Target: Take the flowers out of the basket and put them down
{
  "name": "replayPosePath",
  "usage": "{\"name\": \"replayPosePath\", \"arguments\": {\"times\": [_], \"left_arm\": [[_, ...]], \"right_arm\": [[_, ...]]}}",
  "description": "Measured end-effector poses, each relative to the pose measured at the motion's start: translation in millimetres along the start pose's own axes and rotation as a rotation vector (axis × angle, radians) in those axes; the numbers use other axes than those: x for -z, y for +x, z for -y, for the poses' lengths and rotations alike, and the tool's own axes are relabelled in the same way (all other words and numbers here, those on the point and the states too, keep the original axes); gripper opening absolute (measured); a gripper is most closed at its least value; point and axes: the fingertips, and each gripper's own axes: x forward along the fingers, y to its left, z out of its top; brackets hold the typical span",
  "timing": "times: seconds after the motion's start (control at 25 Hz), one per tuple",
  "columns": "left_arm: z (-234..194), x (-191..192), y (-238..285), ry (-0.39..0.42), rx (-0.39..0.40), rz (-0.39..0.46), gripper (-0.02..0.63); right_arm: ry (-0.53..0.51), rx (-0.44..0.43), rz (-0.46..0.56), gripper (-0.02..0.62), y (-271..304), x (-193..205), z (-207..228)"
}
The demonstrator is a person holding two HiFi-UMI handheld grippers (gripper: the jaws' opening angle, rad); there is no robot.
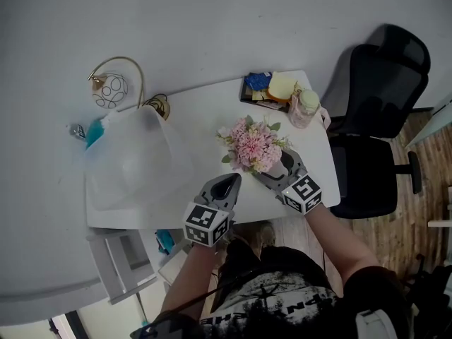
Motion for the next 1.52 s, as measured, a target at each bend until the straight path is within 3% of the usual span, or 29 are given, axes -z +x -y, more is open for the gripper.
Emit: {"name": "replayPosePath", "arguments": {"times": [0.4, 0.44, 0.52, 0.6, 0.72, 0.88, 1.12, 1.52], "left_arm": [[18, 0, -10, -0.007, 0.003, 0.031, 0.012], [17, -1, -12, -0.019, 0.005, 0.04, 0.012], [18, -4, -14, -0.029, 0.015, 0.056, 0.012], [23, -6, -14, -0.019, 0.026, 0.065, 0.012], [28, -6, -16, -0.006, 0.033, 0.073, 0.012], [28, -7, -21, -0.012, 0.036, 0.089, 0.012], [31, -2, -24, 0.001, 0.032, 0.08, 0.012], [32, -1, -21, 0.007, 0.032, 0.068, 0.012]], "right_arm": [[0.005, 0.027, -0.072, 0.345, -47, 1, -11], [0.002, 0.034, -0.07, 0.324, -52, -2, -12], [-0.034, 0.065, -0.059, 0.181, -60, -11, -13], [-0.068, 0.091, -0.05, 0.085, -68, -18, -13], [-0.072, 0.084, -0.063, 0.021, -75, -23, -20], [-0.035, 0.061, -0.108, 0.017, -80, -22, -30], [-0.084, 0.02, -0.178, 0.015, -78, -17, -44], [-0.066, -0.006, -0.21, 0.015, -73, -11, -49]]}}
